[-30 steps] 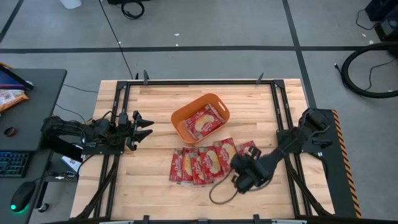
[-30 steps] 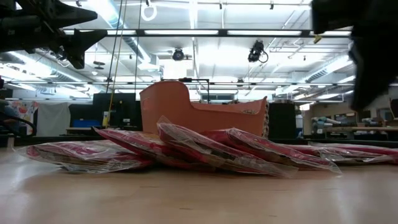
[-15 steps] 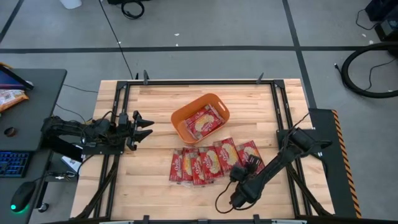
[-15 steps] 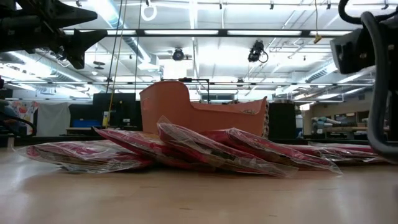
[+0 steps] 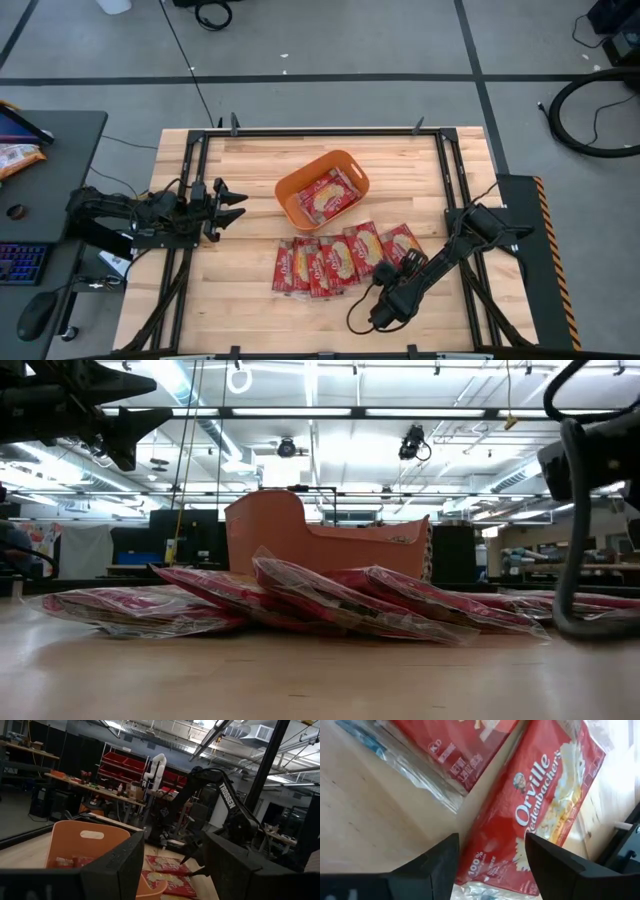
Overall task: Sort popcorn bags into baskets
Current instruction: Put the pop corn bag into the orange bin
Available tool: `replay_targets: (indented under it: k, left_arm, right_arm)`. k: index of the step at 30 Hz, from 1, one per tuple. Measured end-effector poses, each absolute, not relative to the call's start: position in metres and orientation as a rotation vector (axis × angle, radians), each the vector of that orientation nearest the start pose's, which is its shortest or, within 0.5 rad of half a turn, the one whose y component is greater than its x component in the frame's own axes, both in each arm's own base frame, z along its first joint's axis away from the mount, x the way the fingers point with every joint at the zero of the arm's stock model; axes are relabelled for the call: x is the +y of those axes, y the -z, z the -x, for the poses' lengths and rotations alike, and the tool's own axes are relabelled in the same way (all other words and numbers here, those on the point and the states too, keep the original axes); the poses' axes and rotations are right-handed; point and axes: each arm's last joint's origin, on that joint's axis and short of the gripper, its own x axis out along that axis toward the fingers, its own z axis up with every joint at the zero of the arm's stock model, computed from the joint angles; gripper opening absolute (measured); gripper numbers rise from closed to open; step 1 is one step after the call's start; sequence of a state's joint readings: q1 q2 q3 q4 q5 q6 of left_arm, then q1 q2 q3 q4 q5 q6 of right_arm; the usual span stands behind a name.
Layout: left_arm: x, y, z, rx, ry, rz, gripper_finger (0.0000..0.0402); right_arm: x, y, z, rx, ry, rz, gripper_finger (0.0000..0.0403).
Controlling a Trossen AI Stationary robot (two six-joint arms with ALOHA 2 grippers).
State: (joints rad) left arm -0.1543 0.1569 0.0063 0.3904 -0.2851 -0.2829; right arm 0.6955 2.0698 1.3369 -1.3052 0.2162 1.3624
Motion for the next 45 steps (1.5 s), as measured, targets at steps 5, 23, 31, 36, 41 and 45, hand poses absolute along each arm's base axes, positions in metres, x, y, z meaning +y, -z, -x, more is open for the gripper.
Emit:
replay_targets:
  k: [5,23,31,36,41,45]
  left_arm:
    - [-0.008,-0.19,-0.103,-0.252,-0.096,0.335,0.0205]
    - [-0.008,-0.19,-0.103,-0.252,-0.096,0.331,0.0205]
    - [-0.008,-0.19,-0.103,-0.252,-0.096,0.33,0.0205]
    - [-0.008,-0.19,-0.103,-0.251,-0.097,0.328,0.0205]
    - [-0.008,-0.19,-0.103,-0.252,-0.096,0.328,0.0205]
    - [-0.008,-0.19,-0.103,-0.251,-0.096,0.328,0.0205]
  right_arm:
    - [0.197,-0.146,-0.256,1.499,0.876,-0.107,0.0225]
    - [0.17,-0.125,-0.233,1.443,0.848,-0.275,0.0193]
    - [0.17,-0.12,-0.233,1.46,0.803,-0.269,0.007]
    - [0.172,-0.131,-0.236,1.497,0.818,-0.198,0.0015]
    - [0.174,-0.162,-0.241,1.51,0.886,-0.088,0.0024]
    - [0.176,-0.19,-0.247,1.459,0.915,-0.007,0.0015]
